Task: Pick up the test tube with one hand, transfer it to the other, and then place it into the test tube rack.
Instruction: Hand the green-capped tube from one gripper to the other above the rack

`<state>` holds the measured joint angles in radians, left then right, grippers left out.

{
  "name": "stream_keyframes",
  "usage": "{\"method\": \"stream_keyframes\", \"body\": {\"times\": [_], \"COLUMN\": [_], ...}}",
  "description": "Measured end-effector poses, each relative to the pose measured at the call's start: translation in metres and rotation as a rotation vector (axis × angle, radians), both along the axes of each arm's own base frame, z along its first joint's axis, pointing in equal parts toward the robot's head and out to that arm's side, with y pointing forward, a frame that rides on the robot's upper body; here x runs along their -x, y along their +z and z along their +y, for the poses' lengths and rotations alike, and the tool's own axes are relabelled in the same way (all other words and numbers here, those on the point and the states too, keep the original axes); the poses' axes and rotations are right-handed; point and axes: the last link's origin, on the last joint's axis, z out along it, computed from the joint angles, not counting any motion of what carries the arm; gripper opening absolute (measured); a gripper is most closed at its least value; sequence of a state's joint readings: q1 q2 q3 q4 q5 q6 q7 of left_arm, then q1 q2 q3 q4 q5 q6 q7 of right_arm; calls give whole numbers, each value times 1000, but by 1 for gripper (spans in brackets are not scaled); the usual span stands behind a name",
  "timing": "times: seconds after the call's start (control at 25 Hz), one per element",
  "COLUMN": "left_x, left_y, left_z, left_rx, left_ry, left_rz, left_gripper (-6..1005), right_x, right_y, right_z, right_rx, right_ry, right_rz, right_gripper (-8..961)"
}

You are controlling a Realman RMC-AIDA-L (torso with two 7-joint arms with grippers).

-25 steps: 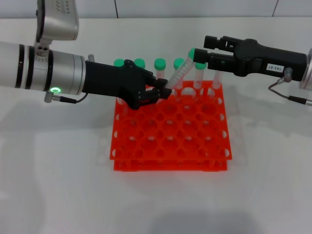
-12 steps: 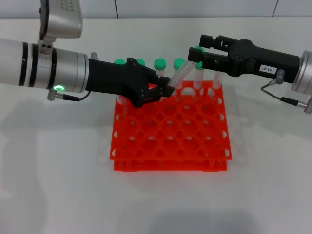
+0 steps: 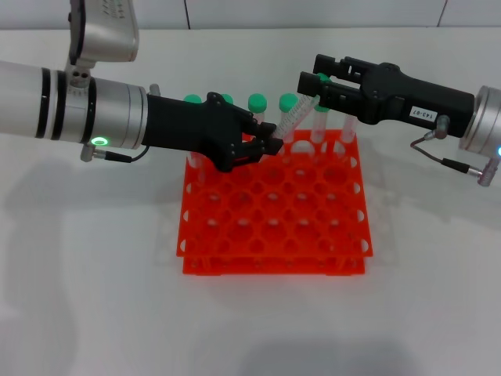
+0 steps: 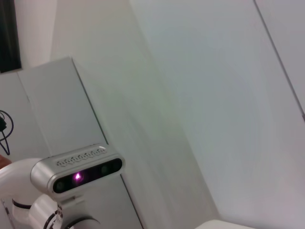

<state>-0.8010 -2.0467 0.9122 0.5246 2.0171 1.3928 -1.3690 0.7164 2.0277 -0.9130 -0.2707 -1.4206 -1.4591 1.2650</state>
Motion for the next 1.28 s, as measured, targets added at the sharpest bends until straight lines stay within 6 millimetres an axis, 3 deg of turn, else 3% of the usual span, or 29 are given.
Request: {"method": "stream_keyframes", "body": {"times": [0.24, 0.88, 1.28], "left_x": [0, -2, -3], "left_y": [0, -2, -2], "left_z": [0, 1, 1], "left_rx": [-1, -4, 2], "left_ry": [0, -3, -5], "left_rz": [-2, 1, -1], "left_gripper": [196, 214, 226], "right_x": [-2, -2, -1], "right_y": [-1, -4, -6], "right_z": [-2, -3, -4], "right_rx": [1, 2, 7], "right_ry": [-4, -8, -1], "right_rz": [6, 13, 7], "right_gripper": [520, 480, 360]}}
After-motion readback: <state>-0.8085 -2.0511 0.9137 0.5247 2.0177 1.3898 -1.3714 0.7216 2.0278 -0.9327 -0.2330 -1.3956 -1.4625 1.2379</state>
